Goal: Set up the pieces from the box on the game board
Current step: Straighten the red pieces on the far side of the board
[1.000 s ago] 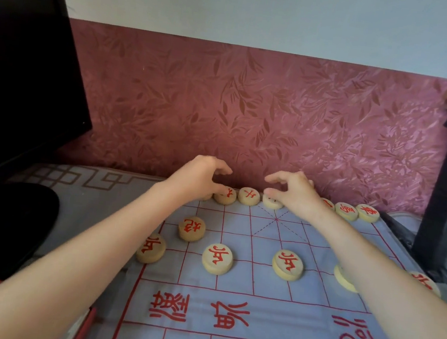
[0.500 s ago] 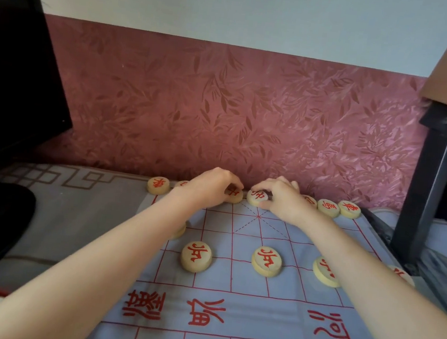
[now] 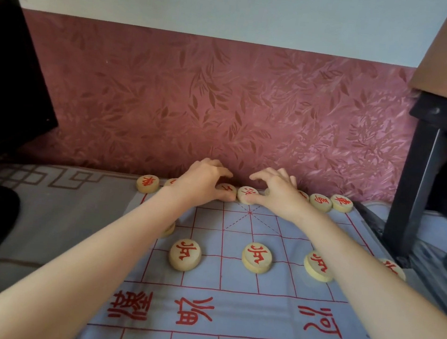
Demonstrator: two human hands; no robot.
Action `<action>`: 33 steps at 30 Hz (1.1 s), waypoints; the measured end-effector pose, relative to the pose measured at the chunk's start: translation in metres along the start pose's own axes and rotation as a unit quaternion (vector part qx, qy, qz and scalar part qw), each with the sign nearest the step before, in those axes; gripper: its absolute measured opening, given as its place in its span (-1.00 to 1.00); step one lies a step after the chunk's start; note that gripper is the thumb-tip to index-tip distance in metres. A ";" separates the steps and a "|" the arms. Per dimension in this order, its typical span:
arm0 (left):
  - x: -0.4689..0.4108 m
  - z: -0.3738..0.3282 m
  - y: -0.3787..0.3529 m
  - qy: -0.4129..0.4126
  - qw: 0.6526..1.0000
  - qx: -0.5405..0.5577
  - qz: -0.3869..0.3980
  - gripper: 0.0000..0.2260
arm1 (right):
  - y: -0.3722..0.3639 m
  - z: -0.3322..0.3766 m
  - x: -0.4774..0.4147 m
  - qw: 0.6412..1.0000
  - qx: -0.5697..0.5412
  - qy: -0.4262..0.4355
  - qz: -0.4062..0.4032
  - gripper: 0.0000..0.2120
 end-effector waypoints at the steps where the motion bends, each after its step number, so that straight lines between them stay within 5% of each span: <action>1: 0.000 0.001 0.003 -0.012 1.000 0.019 0.012 -0.52 | 0.004 0.000 0.002 1.000 -0.020 -0.009 0.023 -0.55; 5: 0.002 0.003 0.008 -0.027 0.996 0.059 0.064 -0.60 | 0.001 -0.006 0.001 0.996 -0.011 -0.005 0.084 -0.52; 18: -0.001 -0.001 -0.002 -0.013 0.999 -0.021 0.024 -0.56 | -0.012 -0.011 -0.009 0.997 0.047 0.028 0.052 -0.62; 33: 0.003 -0.001 -0.007 0.008 1.000 0.015 0.009 -0.57 | -0.021 -0.014 -0.010 0.998 0.047 0.005 0.032 -0.57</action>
Point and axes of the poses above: each hand's wrist, its own x-axis away from the middle knuckle, its own y-axis out of the back of the hand, z = x × y, the point moved 1 cm from there along -x, towards the middle knuckle, and after that the axes turned 10 degrees about y, right-handed, at the moved point
